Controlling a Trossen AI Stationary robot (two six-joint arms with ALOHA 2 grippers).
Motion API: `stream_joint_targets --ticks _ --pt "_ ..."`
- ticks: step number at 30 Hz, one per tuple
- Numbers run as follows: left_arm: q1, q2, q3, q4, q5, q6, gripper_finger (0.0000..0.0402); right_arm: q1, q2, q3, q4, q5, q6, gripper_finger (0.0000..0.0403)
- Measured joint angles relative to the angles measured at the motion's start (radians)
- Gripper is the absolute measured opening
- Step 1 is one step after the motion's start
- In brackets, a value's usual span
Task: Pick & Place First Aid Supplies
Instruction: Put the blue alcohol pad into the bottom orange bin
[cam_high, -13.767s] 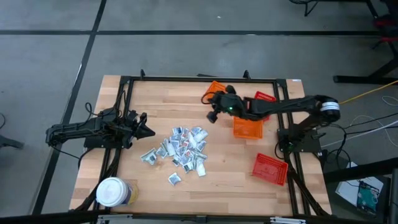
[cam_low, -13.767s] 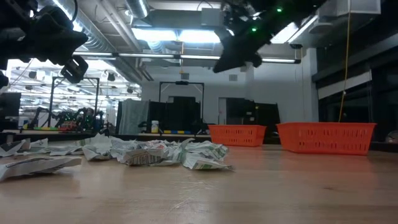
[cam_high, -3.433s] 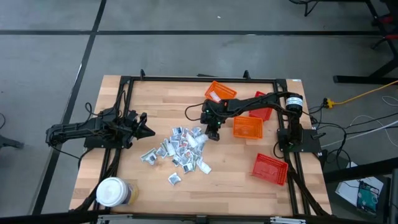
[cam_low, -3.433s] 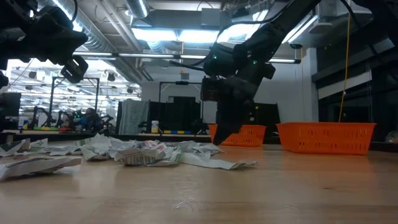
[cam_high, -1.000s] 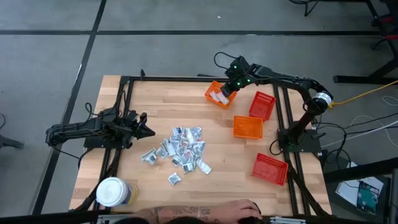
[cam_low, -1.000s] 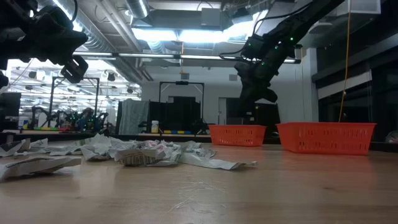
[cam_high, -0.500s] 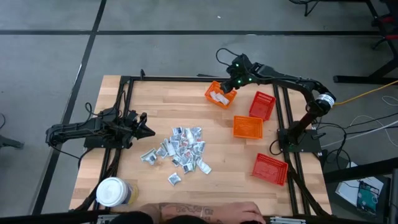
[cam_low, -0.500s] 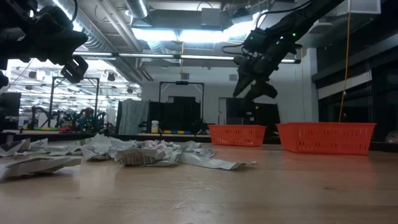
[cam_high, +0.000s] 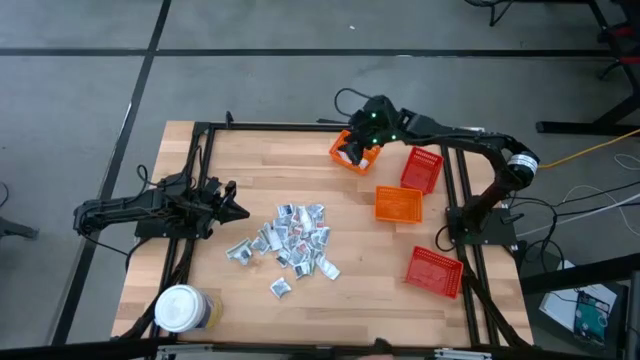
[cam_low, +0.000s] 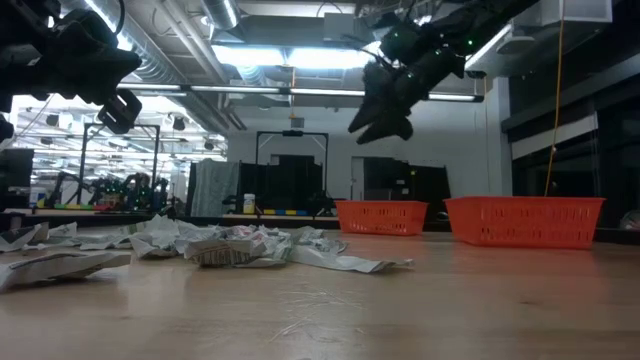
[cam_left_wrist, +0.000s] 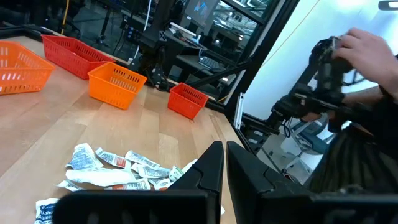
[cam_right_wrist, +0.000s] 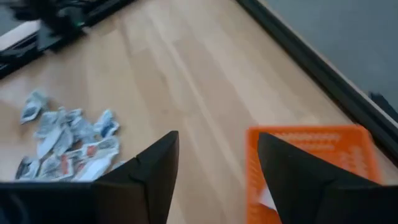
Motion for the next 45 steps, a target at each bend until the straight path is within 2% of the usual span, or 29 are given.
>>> stream_joint_targets --ticks 4,11,21,27,31,39,45 --pt "0.0 0.0 0.0 0.0 0.0 0.0 0.0015 0.068 0.0 0.0 0.002 0.051 -0.048 0.0218" --pt "0.0 0.0 0.0 0.0 0.0 0.0 0.0015 0.192 0.016 0.0 -0.001 0.06 -0.114 0.0218" --pt "0.0 0.0 0.0 0.0 0.0 0.0 0.0016 0.38 0.124 -0.001 0.002 0.059 -0.137 0.0218" --pt "0.0 0.0 0.0 0.0 0.0 0.0 0.0015 0.412 0.209 -0.001 0.011 0.064 -0.129 0.0218" --pt "0.0 0.0 0.0 0.0 0.0 0.0 0.0016 0.408 0.274 -0.001 0.041 0.078 -0.003 0.0218" --pt "0.0 0.0 0.0 0.0 0.0 0.0 0.0015 0.372 0.34 -0.001 0.051 0.061 0.408 0.0218" --pt "0.0 0.0 0.0 0.0 0.0 0.0 0.0016 0.339 0.345 -0.001 0.052 0.014 0.572 0.0218"
